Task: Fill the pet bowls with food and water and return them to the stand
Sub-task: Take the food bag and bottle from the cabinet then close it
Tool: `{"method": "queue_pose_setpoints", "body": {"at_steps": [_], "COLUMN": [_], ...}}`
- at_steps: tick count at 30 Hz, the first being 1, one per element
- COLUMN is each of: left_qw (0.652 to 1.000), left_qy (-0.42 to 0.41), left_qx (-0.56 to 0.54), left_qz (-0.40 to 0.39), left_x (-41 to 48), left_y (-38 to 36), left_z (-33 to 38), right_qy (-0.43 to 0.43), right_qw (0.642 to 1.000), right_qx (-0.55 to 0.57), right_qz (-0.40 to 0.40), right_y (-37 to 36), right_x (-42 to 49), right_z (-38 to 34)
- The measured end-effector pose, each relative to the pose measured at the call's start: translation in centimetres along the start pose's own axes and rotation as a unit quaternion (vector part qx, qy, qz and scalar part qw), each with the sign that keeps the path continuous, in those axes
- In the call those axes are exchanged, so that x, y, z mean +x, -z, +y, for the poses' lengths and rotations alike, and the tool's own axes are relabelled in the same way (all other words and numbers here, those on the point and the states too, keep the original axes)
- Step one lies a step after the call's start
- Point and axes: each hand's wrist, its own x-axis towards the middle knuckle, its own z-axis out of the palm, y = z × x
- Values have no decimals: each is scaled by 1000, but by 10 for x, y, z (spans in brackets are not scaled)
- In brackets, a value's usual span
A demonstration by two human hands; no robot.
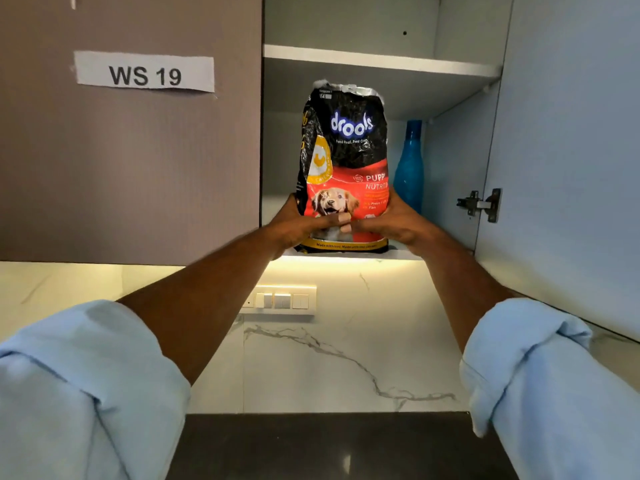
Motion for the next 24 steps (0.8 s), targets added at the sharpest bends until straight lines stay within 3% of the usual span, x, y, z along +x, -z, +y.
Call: {"method": "queue_pose_setpoints", "body": {"at_steps": [6, 12, 24], "left_qw": [999, 999, 984], "left_qy": [-43, -9, 165], "left_qx": [25, 49, 50], "left_qz": [15, 4, 36], "left_x": [-43, -111, -243], "left_y": [15, 34, 33], "left_z": [9, 5, -107], "right_qy": [20, 8, -55], "right_qw": [999, 1000, 996], "right_qx": [-6, -1, -1], "right_qz": [32, 26, -64], "right_y": [-24, -67, -191], "right_x": [-43, -93, -163], "right_z": [-11, -23, 81]}}
